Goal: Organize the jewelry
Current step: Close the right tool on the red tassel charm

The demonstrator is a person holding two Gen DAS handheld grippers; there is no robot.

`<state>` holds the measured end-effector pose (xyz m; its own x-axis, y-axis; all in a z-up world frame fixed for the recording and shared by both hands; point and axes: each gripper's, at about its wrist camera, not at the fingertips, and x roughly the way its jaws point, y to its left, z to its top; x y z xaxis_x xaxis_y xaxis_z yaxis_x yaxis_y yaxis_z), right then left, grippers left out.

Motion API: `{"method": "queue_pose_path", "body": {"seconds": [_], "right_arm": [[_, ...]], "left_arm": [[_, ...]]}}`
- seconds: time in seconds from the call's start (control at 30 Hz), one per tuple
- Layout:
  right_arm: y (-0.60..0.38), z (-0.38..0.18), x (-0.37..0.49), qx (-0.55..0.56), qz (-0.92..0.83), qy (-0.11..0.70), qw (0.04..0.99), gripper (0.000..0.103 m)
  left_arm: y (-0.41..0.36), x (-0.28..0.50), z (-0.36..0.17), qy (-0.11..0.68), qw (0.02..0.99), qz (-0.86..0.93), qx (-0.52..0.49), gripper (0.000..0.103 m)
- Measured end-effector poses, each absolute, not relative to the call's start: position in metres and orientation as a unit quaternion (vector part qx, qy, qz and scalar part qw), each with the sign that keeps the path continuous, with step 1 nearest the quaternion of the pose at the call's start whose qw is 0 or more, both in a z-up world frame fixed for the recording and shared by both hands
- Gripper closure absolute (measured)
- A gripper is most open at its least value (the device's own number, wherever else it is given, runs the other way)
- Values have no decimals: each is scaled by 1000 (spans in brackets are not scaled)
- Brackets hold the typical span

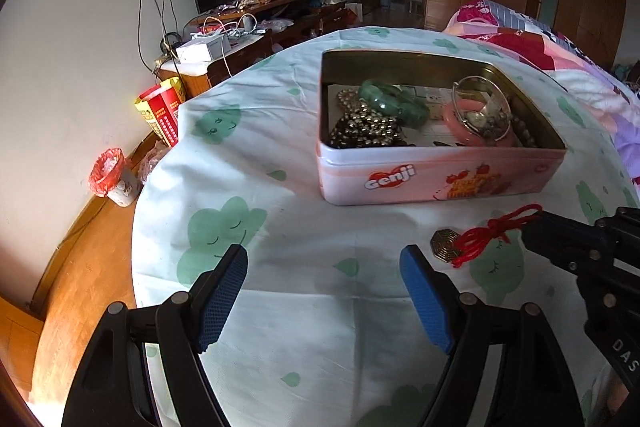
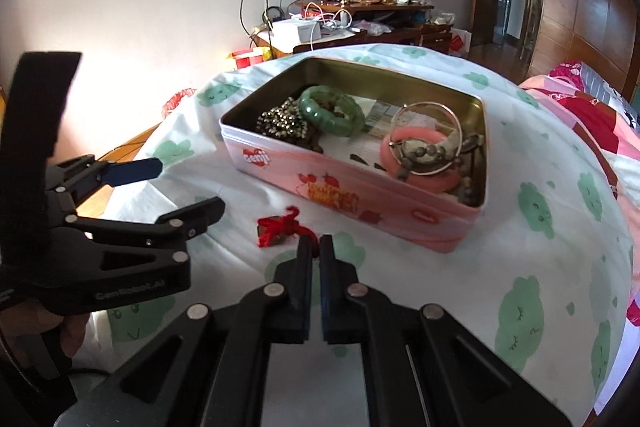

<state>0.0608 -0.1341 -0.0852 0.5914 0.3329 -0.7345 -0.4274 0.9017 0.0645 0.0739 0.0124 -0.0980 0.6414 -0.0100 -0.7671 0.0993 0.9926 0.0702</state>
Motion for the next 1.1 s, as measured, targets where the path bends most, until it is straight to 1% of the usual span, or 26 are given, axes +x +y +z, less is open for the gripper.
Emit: {"method": "queue_pose_path", "body": {"seconds": [0.73,0.87,0.97,1.03,1.07,1.1], "right_arm": [[-149,-48,47,-51,210,351,911,98],[-151,-49,50,-50,209,351,911,98],[-148,-58,57,-46,222,370,901,98],[-142,-69,65,-49,224,386,894,85],[-140,-73,67,-53,224,393,890,66],[-137,-79,70,-57,227,402,885,60]], "left_arm": [[-4,71,-76,401,912,-35,81,24],[0,71,-75,398,913,-28,79,24],[5,76,-85,409,909,-16,78,24],[7,79,-92,417,905,-13,78,24],[7,79,-93,418,905,-11,78,24],[7,80,-95,419,904,-12,78,24]]}}
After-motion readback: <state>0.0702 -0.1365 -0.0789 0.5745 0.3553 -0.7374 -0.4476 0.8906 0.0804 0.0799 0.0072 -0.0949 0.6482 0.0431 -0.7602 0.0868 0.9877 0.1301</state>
